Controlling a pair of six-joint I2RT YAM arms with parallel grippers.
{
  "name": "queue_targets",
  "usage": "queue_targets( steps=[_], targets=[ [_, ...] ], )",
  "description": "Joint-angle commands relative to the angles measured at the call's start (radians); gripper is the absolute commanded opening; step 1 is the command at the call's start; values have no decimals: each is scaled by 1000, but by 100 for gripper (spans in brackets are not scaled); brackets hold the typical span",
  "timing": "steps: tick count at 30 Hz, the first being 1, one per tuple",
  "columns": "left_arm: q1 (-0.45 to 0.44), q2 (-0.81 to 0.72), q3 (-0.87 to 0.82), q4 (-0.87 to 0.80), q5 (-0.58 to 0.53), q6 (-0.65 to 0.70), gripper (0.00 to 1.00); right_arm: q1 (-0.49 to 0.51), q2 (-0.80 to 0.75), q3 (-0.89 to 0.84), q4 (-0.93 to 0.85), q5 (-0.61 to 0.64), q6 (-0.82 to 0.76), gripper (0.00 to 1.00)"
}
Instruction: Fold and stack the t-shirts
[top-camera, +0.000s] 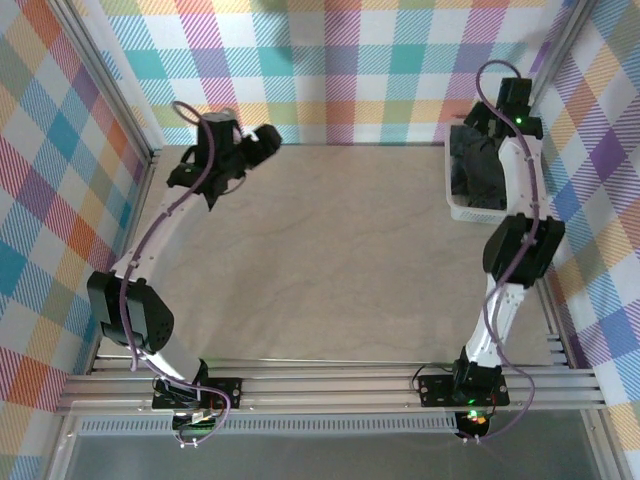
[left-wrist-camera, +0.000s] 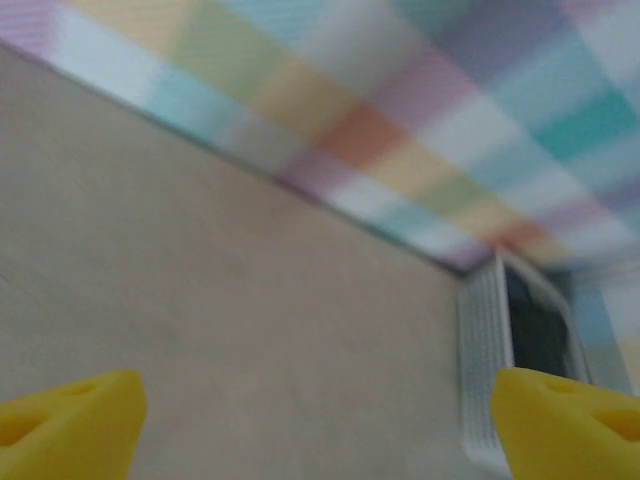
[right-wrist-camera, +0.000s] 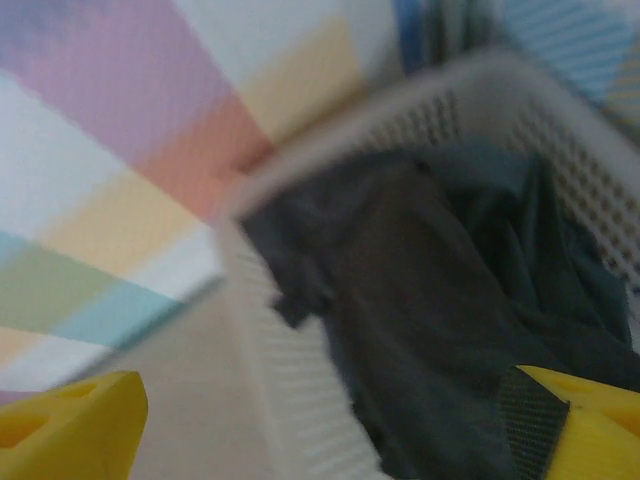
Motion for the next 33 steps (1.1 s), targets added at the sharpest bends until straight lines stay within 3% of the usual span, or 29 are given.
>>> queue_targets(
  steps=[1, 4, 6, 7, 9, 11, 12, 16, 24, 33],
  targets=[
    [-51, -59, 28, -66, 141, -18, 85, -25, 117, 154, -240, -8, 24, 91],
    [-78, -103, -13, -74, 154, -27, 80, -33, 218, 197, -261, -38, 31, 85],
    [-83, -137, -47, -81, 153, -36, 74, -40, 259, 192, -255, -62, 50, 73],
    [-83, -149, -61, -84, 152, -37, 72, -43, 268, 189, -249, -75, 59, 63],
    [-84, -178, -90, -88, 141, -36, 66, -46, 268, 170, -218, -104, 73, 30],
    [-83, -195, -109, -89, 127, -35, 59, -42, 228, 123, -157, -125, 79, 3],
    [-83, -200, -113, -89, 119, -35, 55, -37, 184, 72, -103, -115, 80, 0],
    [-85, -189, -118, -78, 120, -44, 43, 3, -33, -144, 129, -44, 67, 0],
    [-94, -102, -76, -69, 128, -68, 43, 107, -358, -233, 264, 73, 86, 0],
    [-97, -49, 28, -168, 43, -34, 50, 198, -405, 31, 332, -268, 103, 0]
  ],
)
